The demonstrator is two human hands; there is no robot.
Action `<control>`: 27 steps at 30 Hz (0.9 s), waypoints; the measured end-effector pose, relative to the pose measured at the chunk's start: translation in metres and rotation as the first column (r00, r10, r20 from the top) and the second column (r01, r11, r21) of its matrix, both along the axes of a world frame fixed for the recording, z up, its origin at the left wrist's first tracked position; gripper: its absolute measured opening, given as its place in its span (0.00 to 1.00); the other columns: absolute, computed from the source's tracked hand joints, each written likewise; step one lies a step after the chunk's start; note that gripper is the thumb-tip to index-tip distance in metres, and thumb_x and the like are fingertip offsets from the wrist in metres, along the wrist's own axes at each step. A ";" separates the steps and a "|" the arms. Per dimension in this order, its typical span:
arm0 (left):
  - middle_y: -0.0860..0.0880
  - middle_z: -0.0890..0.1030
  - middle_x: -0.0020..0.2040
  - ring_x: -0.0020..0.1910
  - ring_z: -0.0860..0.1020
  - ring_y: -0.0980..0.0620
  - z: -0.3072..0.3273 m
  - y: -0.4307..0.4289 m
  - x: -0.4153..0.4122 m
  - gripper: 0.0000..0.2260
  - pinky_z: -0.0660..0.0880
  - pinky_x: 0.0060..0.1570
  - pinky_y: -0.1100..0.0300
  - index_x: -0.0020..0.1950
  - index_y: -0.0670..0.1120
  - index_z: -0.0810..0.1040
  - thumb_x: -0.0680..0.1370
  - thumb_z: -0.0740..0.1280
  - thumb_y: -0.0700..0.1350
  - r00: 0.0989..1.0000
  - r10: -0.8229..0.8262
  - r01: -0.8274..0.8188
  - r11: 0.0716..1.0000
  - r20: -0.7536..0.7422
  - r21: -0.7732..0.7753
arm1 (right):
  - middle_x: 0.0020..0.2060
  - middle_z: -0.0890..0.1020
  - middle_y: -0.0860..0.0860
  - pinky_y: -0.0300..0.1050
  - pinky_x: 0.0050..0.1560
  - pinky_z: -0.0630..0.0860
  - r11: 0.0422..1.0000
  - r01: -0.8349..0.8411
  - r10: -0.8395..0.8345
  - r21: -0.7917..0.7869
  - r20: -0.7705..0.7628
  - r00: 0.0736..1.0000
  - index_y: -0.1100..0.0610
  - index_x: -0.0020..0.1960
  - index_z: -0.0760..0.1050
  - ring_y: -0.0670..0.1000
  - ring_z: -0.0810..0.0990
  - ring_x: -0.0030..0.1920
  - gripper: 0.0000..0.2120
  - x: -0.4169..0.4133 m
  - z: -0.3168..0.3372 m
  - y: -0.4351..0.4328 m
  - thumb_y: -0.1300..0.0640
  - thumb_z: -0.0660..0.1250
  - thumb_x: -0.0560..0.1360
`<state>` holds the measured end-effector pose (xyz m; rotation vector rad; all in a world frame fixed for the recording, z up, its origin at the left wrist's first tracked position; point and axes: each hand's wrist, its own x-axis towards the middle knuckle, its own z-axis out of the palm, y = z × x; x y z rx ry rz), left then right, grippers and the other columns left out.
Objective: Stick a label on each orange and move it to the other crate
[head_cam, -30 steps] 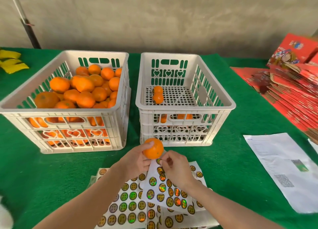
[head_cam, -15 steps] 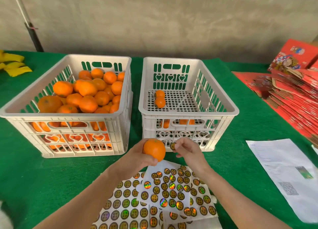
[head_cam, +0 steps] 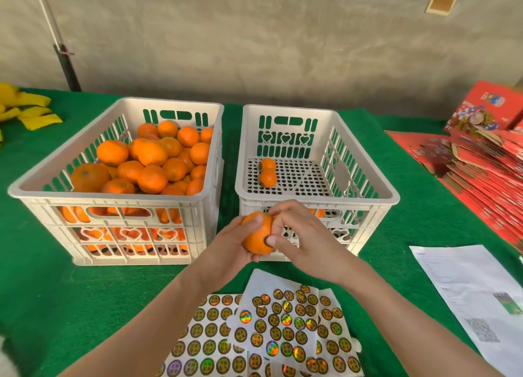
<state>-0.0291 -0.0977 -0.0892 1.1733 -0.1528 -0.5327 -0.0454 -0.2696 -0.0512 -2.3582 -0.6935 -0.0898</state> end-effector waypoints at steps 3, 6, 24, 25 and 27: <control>0.46 0.77 0.45 0.39 0.75 0.53 0.002 0.000 0.000 0.22 0.72 0.35 0.63 0.63 0.40 0.69 0.75 0.66 0.52 1.000 0.005 -0.005 1.000 0.011 -0.010 | 0.56 0.71 0.47 0.43 0.61 0.65 0.999 -0.003 0.004 -0.053 0.013 1.000 0.57 0.44 0.73 0.47 0.69 0.61 0.05 0.001 0.004 0.002 0.57 0.67 0.76; 0.45 0.76 0.45 0.40 0.74 0.52 0.002 0.000 -0.001 0.24 0.72 0.36 0.62 0.62 0.41 0.70 0.74 0.68 0.54 0.999 0.028 -0.028 0.999 0.024 0.024 | 0.57 0.72 0.49 0.46 0.59 0.69 0.990 0.017 -0.010 -0.138 0.053 0.999 0.56 0.44 0.73 0.48 0.71 0.60 0.06 0.001 0.009 0.006 0.55 0.67 0.76; 0.52 0.83 0.47 0.50 0.80 0.64 0.046 0.018 0.002 0.10 0.76 0.46 0.71 0.52 0.53 0.79 0.78 0.63 0.57 0.947 0.088 -0.142 0.978 0.309 0.154 | 0.58 0.69 0.37 0.30 0.54 0.71 0.978 0.067 -0.053 0.198 -0.073 0.996 0.42 0.67 0.61 0.36 0.71 0.57 0.35 0.008 0.018 0.035 0.47 0.75 0.66; 0.49 0.83 0.50 0.51 0.81 0.58 0.056 0.021 0.013 0.16 0.78 0.48 0.65 0.51 0.55 0.80 0.75 0.61 0.64 0.951 0.058 -0.106 0.984 0.303 0.144 | 0.56 0.69 0.36 0.30 0.51 0.72 0.976 0.084 -0.078 0.200 -0.036 0.996 0.42 0.65 0.62 0.37 0.71 0.56 0.35 0.019 0.027 0.038 0.48 0.76 0.64; 0.50 0.83 0.48 0.48 0.81 0.59 0.067 0.031 0.045 0.20 0.78 0.44 0.62 0.50 0.58 0.80 0.74 0.55 0.67 0.891 0.130 -0.250 0.940 0.436 0.231 | 0.53 0.69 0.34 0.29 0.46 0.70 0.967 0.136 -0.139 0.214 -0.002 0.990 0.39 0.60 0.63 0.35 0.71 0.53 0.33 0.049 0.047 0.038 0.49 0.77 0.62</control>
